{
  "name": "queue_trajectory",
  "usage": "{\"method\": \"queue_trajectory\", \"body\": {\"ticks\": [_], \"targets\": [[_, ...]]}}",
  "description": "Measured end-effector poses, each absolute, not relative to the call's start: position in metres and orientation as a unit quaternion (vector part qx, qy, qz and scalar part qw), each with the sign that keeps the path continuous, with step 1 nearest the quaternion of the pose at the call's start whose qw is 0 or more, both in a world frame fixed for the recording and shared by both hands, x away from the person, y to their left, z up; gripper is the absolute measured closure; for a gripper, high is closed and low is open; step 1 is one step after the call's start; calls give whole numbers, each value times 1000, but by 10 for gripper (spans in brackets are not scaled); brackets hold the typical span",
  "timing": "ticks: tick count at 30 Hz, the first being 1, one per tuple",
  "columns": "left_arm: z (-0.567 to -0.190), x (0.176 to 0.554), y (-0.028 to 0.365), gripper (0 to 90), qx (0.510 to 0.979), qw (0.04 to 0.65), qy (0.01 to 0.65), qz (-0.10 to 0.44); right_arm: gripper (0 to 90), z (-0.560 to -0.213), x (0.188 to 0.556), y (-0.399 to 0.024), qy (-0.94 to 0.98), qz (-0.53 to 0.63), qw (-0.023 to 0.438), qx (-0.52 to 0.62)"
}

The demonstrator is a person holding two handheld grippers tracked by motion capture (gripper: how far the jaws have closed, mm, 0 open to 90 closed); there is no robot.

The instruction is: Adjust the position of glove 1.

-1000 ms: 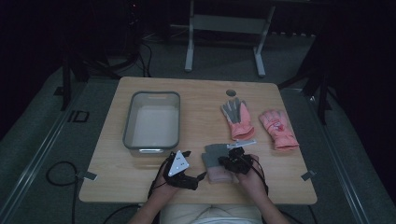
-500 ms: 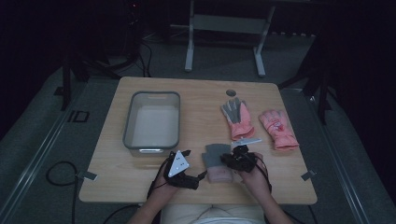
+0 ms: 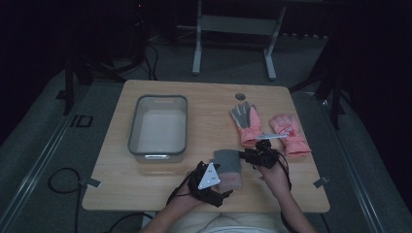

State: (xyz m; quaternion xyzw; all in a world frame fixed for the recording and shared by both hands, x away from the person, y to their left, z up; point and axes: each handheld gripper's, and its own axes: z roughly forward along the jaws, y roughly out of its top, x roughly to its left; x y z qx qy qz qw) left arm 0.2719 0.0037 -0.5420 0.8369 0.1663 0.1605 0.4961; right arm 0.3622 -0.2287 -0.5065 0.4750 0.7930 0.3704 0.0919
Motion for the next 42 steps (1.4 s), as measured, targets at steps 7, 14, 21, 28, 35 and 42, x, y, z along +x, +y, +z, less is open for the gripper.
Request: {"method": "queue_trajectory", "body": {"ticks": [7,14,21,28,35,42], "targets": [[-549,281,-10,200,869,455,110,160,521,-525,378,-222,792,356,75,490],[-562,282,-19,307,894,395,68,200,443,-539,383,-215,793,340,70,501],[-564,289,-16,425,901,383,65,195,442,-545,383,-210,797,335,60,499],[-562,305,0,601,893,421,83,134,543,-547,387,-206,798,351,37,488],[-560,312,4,653,894,425,94,103,693,-545,390,-199,803,371,-20,465],[-549,313,9,678,891,427,124,86,738,-531,386,-190,815,377,10,439]]}}
